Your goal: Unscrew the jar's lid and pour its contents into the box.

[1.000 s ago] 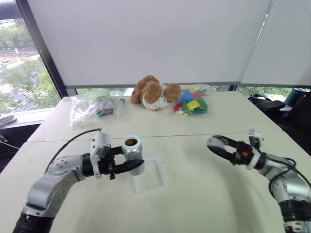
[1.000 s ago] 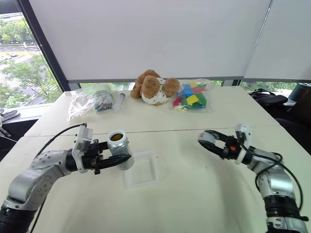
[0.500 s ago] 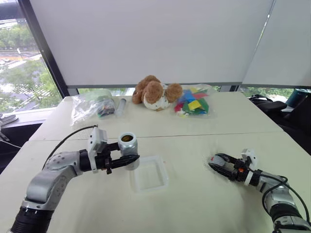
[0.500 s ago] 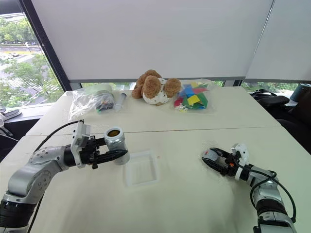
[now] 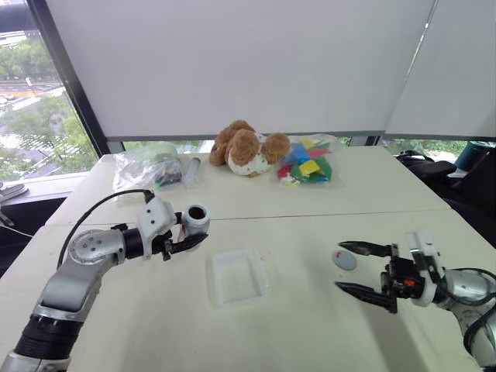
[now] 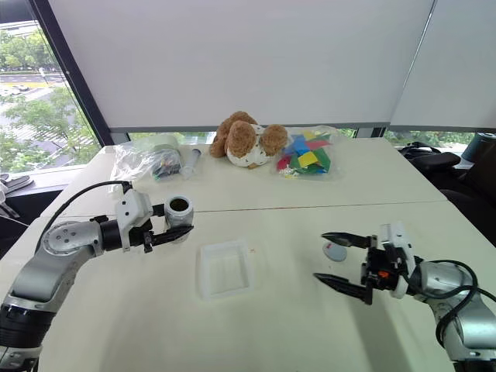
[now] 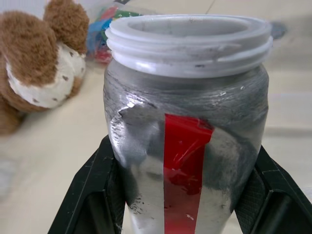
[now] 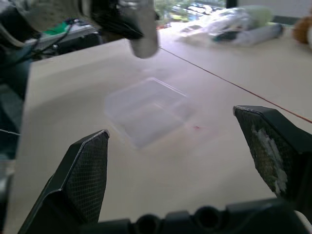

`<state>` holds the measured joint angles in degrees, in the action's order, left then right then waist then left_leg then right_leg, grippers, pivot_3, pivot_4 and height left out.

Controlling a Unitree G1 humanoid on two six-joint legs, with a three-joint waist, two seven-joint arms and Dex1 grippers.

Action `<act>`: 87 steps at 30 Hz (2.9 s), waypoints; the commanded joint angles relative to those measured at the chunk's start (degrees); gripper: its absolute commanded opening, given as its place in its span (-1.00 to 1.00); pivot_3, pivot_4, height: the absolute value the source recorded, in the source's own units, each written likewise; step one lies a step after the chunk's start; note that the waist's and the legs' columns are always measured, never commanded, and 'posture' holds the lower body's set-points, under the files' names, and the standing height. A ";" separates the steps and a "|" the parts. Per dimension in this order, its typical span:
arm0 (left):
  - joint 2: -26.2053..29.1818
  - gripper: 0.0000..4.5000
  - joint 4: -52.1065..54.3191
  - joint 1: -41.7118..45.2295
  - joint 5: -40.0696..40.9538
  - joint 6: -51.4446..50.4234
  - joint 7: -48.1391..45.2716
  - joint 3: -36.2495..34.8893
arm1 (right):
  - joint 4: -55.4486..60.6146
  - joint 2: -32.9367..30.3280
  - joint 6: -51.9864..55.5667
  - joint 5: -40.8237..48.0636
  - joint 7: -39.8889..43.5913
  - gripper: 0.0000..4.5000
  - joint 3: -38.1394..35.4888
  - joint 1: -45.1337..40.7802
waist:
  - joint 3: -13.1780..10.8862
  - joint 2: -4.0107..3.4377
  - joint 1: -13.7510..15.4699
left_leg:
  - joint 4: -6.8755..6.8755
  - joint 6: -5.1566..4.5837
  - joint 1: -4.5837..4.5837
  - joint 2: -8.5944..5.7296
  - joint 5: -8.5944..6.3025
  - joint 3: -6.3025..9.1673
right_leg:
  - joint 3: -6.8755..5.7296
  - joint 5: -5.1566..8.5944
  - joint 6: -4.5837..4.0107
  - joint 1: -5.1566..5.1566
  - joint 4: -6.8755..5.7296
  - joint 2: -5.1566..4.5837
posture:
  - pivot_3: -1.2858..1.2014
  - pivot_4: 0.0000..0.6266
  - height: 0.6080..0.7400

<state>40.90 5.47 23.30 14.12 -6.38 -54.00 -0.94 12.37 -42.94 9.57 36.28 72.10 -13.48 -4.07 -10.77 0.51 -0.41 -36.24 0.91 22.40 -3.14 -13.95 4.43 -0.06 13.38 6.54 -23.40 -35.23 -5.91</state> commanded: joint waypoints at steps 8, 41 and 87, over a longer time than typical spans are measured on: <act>1.33 -0.05 -10.70 5.25 -39.37 35.01 26.39 8.57 | 2.94 1.10 0.24 -0.87 -2.47 0.98 2.44 0.24 | -0.01 0.04 1.47 | -0.03 0.00 0.08 -0.04 0.00 0.00 | -0.01 0.00 -0.01 0.00 0.09 -0.03 | 0.03 -0.52 1.00; 7.89 -0.05 -15.85 16.32 -89.40 30.12 97.89 29.45 | 5.66 3.54 0.41 -1.42 -9.86 0.98 3.10 4.97 | -0.01 0.10 1.15 | -0.10 -0.01 0.06 -0.09 0.01 -0.03 | -0.06 -0.12 0.37 -0.04 -0.24 0.00 | 0.03 -0.52 1.00; -14.91 0.99 -18.52 -21.39 12.55 14.27 32.59 -26.66 | -9.38 14.80 -15.66 -2.99 1.95 1.00 10.44 -13.27 | 0.14 0.13 -0.12 | -0.36 0.01 -0.02 -0.06 -0.01 0.07 | -0.04 -0.17 0.23 0.03 -0.41 -0.01 | 0.03 -0.52 1.00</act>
<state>25.74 -15.22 2.52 26.48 6.72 -21.07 -25.86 0.87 -27.19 -6.37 32.27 74.05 -1.07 -17.21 -10.63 0.64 -0.53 -36.60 0.92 22.37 -3.20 -13.95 4.51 -0.10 13.21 6.78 -23.38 -35.65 -5.92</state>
